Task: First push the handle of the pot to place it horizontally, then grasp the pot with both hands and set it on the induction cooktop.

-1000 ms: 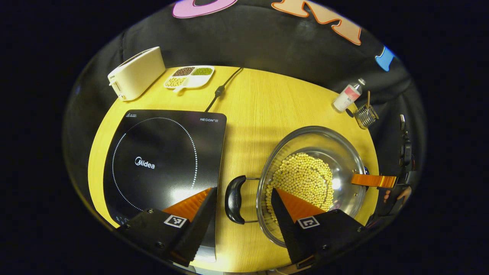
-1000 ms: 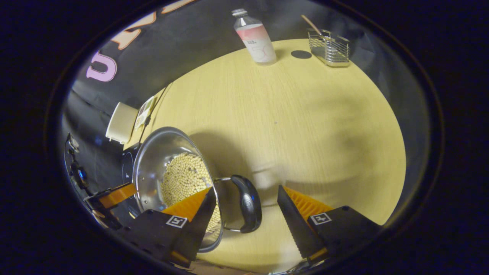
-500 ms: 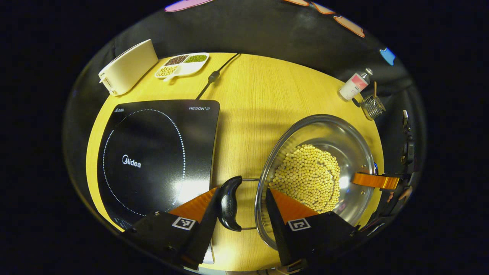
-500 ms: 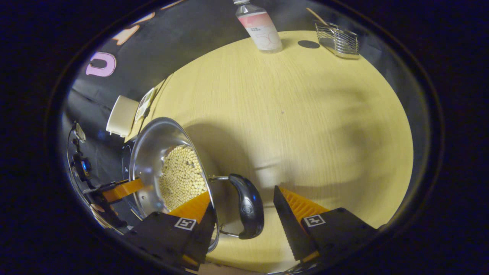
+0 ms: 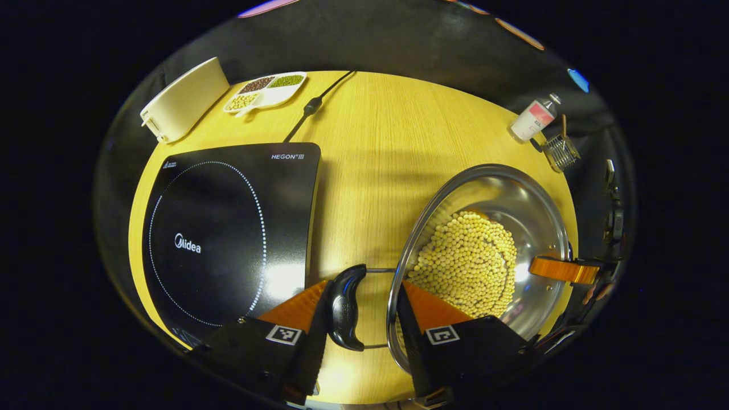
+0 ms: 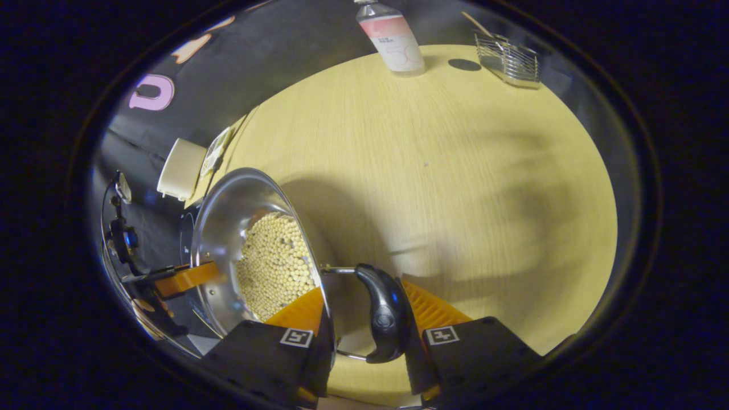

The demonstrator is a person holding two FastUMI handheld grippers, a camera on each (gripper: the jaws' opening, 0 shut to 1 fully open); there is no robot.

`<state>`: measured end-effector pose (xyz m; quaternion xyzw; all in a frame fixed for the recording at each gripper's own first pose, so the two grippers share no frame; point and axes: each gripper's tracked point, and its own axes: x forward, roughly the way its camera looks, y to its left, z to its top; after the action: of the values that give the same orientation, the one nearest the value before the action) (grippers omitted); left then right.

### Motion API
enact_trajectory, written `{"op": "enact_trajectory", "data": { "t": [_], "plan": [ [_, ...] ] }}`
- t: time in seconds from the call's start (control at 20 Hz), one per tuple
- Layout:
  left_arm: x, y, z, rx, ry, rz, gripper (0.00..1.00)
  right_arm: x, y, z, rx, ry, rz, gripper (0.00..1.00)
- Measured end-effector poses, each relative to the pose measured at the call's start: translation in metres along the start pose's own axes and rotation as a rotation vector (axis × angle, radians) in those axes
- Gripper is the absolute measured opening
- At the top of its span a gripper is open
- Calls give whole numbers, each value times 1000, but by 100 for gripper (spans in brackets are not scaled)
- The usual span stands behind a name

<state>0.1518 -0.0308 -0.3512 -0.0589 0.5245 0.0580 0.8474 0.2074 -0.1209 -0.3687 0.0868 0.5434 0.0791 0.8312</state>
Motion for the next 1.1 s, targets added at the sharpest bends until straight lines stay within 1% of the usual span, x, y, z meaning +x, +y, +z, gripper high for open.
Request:
{"op": "enact_trajectory", "data": {
  "t": [0.15, 0.2, 0.3, 0.35, 0.5, 0.65, 0.7, 0.75, 0.95, 1.1],
  "plan": [
    [2, -4, -6, -15, 16, -4, 62, -8, -7, 0, -19, -23, -12, 51],
    [2, -5, -6, -16, 19, -4, 64, -11, -8, 1, -19, -28, -14, 57],
    [5, -5, -3, -12, 7, -4, 64, -16, -10, -2, -13, -35, -11, 57],
    [3, -4, -2, -3, -3, -2, 62, -20, -11, -2, -10, -41, -8, 57],
    [0, 1, 3, 23, -24, 3, 62, -35, -11, -8, 4, -55, -2, 57],
    [0, 2, 5, 23, -21, 1, 61, -49, -8, -20, 10, -59, -3, 57],
    [-1, 1, 5, 18, -17, 0, 63, -53, -7, -25, 9, -58, -4, 57],
    [-1, 1, 6, 16, -12, 2, 62, -55, -6, -28, 8, -60, -2, 57],
    [-4, 2, 8, 21, -13, 20, 62, -64, 0, -47, 16, -51, 11, 57],
    [-4, 3, 11, 25, -20, 19, 62, -74, 7, -57, 23, -59, 7, 57]
  ]
}}
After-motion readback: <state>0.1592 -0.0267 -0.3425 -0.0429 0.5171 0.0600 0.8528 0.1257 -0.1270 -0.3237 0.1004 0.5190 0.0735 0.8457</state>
